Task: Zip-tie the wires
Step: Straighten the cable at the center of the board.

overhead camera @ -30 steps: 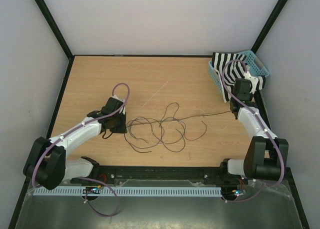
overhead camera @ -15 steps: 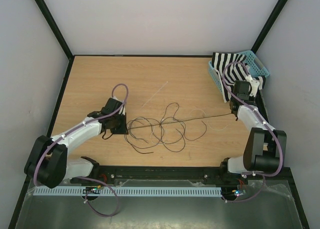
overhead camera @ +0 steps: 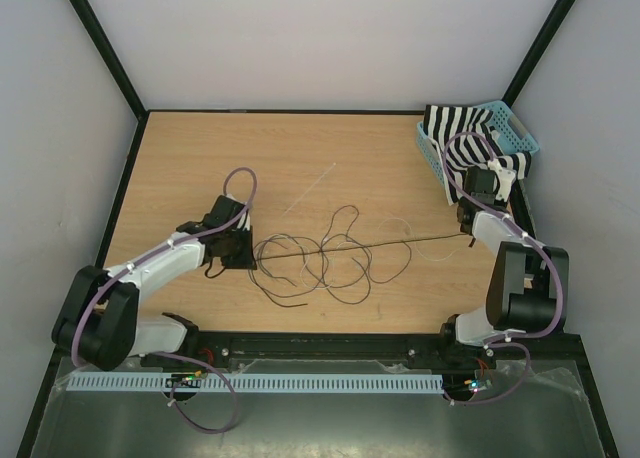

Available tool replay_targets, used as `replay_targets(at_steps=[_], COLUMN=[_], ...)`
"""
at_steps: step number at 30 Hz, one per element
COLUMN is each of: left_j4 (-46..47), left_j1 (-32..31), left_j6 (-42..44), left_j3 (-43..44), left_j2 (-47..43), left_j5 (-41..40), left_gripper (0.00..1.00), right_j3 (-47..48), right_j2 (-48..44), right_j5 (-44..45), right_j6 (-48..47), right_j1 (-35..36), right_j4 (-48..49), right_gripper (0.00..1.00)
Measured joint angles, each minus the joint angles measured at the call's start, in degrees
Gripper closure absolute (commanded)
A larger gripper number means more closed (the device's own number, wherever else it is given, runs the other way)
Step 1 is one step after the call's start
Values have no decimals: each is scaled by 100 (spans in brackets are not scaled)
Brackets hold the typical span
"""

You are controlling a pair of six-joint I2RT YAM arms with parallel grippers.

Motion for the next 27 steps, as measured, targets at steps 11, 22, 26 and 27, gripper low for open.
replay_targets(at_steps=[11, 22, 26, 27], left_j4=[13, -28, -17, -11], left_j1=[0, 24, -52, -74], left_j6=[0, 63, 114, 120], left_j3=[0, 74, 173, 190], left_j2=[94, 444, 584, 634], left_j5=[44, 188, 199, 199], left_gripper=[100, 100, 100, 100], right_j3=[-20, 7, 11, 11], right_j2=[151, 361, 479, 505], right_j5=[-52, -1139, -1373, -1425], right_j6=[35, 44, 22, 17], right_j1=[-22, -103, -103, -103], right_j4=[164, 188, 173, 166], right_gripper=[100, 100, 94, 90])
